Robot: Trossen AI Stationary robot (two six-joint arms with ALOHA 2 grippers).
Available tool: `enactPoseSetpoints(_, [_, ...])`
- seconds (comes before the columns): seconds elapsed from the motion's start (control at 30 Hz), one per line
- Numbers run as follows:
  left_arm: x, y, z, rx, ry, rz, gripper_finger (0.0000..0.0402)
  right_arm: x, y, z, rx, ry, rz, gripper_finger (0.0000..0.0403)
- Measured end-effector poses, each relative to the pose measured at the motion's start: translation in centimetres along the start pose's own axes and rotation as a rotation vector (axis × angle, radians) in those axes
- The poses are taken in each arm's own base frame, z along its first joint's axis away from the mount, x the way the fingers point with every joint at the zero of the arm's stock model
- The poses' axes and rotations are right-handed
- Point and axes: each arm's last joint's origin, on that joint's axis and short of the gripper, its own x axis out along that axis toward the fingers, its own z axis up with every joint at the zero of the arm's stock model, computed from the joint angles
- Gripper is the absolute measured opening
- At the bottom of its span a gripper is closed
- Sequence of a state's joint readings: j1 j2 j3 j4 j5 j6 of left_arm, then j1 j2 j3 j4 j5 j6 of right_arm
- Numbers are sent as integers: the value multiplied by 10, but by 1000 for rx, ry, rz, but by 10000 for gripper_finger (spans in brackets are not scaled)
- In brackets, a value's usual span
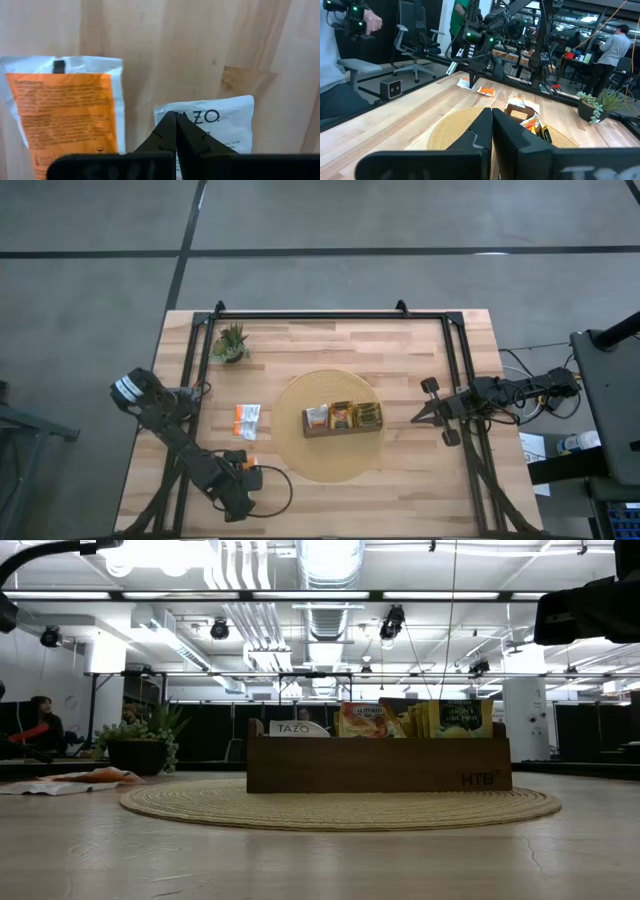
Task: Pick & Place Tea
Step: Put the white tea bag into the left of the wooden organizer
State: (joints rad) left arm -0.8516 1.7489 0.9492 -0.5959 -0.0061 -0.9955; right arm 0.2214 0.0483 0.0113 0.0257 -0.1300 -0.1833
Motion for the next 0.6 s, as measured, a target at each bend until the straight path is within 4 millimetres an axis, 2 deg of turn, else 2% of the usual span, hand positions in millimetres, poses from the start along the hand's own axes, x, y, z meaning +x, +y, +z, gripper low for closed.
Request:
enactPoseSetpoints(0.4, [-42, -27, 17, 65, 17, 0, 0, 0, 0, 0, 0, 0, 0, 9])
enactPoseSetpoints(0.6, [-53, -32, 20, 71, 10, 0, 0, 0, 0, 0, 0, 0, 0, 9])
